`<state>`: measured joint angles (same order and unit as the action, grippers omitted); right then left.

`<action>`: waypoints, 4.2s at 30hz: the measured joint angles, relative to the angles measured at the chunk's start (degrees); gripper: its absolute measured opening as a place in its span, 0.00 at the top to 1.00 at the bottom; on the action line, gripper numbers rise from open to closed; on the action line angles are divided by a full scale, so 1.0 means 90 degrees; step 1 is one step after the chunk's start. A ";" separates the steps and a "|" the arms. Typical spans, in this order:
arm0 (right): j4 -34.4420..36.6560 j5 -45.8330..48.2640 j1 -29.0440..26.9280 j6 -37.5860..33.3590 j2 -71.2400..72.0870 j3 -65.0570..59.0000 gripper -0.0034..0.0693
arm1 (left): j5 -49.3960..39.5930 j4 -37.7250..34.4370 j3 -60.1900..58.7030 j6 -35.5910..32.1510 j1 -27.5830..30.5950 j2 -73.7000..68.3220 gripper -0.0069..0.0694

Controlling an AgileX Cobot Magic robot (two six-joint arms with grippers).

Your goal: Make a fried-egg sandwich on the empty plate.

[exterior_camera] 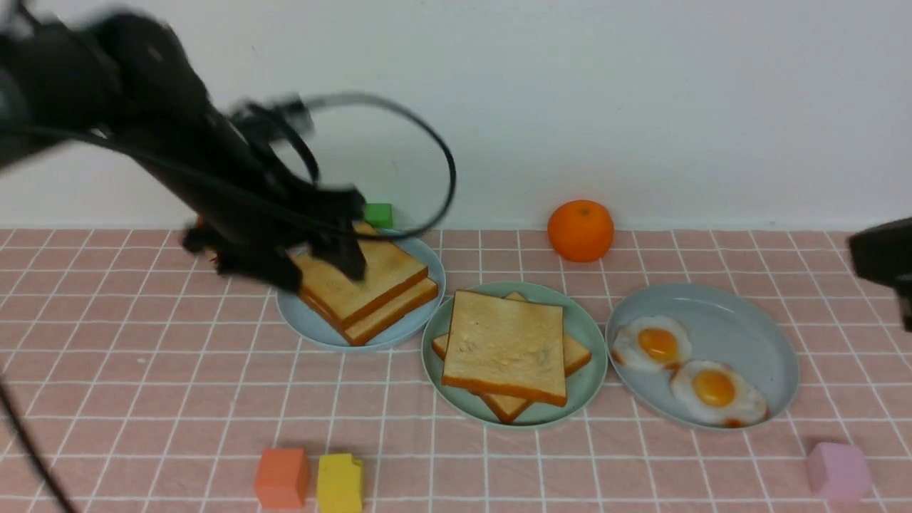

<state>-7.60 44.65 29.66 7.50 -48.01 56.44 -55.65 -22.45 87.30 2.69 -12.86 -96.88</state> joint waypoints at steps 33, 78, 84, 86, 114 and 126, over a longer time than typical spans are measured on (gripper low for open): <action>-0.1562 -0.2197 0.0000 0.2839 0.5049 -0.4292 0.96 | -0.0446 -0.1199 -0.4208 -0.0047 0.0000 0.8011 0.89; -0.1594 -0.2171 0.0000 0.2839 0.5049 -0.4292 0.94 | 0.3517 0.2999 -0.9740 0.1863 0.0828 1.0825 0.89; -0.1594 -0.2173 0.0000 0.2839 0.5049 -0.4292 0.94 | 0.3709 0.2925 -0.9778 0.0754 0.0828 1.0830 0.89; -0.1594 -0.2173 0.0000 0.2839 0.5049 -0.4292 0.94 | 0.3723 0.2925 -0.9781 0.0700 0.0828 1.0830 0.89; -0.1594 -0.2178 -0.0139 0.2839 0.5028 -0.4292 0.91 | 0.3764 0.2807 -0.9785 0.0652 0.1018 1.0830 0.89; 0.0015 -0.2247 -0.1793 0.0470 0.4649 -0.4403 0.89 | 0.3766 0.2802 -0.9785 0.0652 0.1018 1.0830 0.89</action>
<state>-7.47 24.43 13.52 11.73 -6.17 16.80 -21.75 2.77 -0.77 8.55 -3.69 0.58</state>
